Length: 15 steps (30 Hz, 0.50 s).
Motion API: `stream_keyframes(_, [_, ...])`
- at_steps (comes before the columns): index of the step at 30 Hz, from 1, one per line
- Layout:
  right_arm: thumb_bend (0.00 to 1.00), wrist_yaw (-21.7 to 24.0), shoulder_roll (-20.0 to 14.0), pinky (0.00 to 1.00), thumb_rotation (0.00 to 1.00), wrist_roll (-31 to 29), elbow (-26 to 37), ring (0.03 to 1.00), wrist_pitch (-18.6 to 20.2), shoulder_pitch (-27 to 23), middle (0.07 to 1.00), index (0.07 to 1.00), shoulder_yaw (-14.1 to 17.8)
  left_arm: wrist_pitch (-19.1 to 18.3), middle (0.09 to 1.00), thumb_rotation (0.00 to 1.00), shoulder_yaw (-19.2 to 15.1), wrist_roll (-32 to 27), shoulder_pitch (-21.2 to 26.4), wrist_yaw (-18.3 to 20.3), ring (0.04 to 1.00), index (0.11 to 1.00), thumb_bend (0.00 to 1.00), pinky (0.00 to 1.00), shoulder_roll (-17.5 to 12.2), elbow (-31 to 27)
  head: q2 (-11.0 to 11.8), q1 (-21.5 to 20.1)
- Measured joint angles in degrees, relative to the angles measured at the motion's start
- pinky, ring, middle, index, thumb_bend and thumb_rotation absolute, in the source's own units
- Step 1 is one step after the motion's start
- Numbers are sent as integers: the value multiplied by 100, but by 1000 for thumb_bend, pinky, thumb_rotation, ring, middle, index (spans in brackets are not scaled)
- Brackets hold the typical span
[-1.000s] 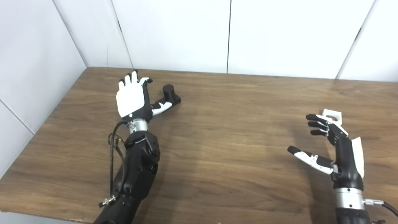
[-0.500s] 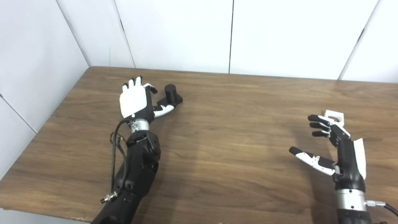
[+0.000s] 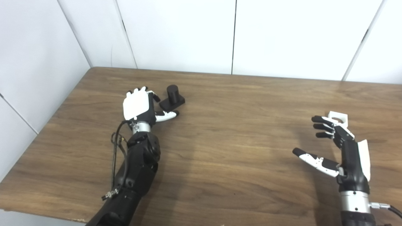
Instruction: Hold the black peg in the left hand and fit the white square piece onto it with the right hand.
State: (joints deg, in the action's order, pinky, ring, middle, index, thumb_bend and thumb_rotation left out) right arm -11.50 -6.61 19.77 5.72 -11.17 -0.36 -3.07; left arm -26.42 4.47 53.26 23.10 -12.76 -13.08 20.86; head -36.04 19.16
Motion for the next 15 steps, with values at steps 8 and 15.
stream_keyframes(8, [672, -5, 2, 582, 100, 0, -1, 687, -1, 4, 763, 685, 8, 61, 960, 450, 170, -155, 40, -327, 1000, 631, 874, 1000, -78, 221, 9, -26])
stream_keyframes(15, [671, -62, 2, 586, 96, 17, 2, 689, -4, 10, 762, 681, 9, 61, 944, 446, 248, -266, 108, -379, 989, 623, 854, 1000, -118, 322, -9, -62])
